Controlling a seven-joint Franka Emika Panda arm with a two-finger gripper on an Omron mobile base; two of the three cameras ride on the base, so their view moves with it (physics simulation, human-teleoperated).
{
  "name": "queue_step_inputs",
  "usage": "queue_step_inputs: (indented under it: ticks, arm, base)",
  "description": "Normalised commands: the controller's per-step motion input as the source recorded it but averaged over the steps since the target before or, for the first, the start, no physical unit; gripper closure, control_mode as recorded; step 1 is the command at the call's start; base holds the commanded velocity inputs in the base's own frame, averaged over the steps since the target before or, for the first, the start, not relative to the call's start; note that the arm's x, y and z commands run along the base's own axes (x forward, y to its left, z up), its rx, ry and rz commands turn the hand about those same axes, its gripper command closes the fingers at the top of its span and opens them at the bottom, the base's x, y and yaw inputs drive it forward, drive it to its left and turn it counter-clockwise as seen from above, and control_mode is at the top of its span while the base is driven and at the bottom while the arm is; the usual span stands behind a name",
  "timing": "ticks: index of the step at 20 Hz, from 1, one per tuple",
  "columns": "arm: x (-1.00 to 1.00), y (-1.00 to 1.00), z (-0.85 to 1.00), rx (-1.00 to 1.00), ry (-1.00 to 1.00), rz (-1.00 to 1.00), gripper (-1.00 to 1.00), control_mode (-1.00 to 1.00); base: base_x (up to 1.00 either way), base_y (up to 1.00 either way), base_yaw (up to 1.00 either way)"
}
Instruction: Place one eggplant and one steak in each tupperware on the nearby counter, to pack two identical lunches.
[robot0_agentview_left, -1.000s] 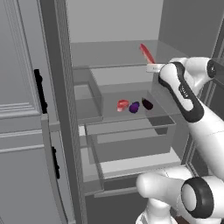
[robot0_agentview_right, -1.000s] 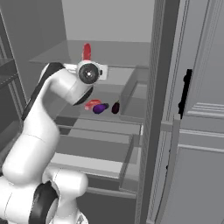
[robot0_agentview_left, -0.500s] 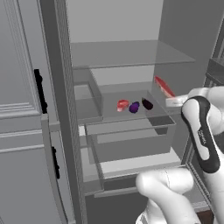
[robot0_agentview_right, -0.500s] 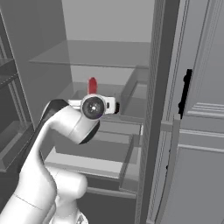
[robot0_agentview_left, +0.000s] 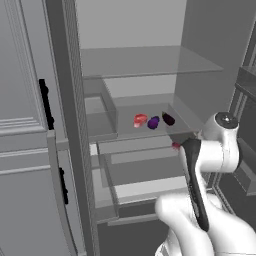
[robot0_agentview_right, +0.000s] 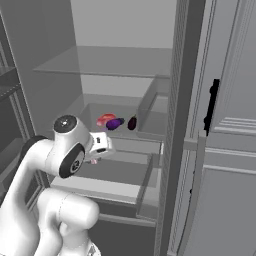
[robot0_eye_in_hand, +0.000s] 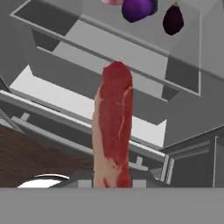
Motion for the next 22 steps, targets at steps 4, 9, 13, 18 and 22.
queue_step_inputs:
  ticks: [4,9,13,18,22]
  arm:
    - [-0.15,0.04,-0.05,-0.06,0.02,0.01,1.00,-1.00]
    - [-0.86,-0.01,-0.01,0.02,-0.21,0.04,1.00,-1.00]
    - [-0.59,0.00,0.06,0.07,-0.30,0.03,1.00,1.00]
    - [0.00,0.00,0.00,0.00,0.00,0.00,1.00,1.00]
    - [0.00,0.00,0.00,0.00,0.00,0.00,1.00,1.00]
  base:
    - [0.00,0.00,0.00]
    - [0.00,0.00,0.00]
    - [-0.24,0.11,0.04]
    - [-1.00,0.48,0.19]
    - [-0.98,0.04,0.14]
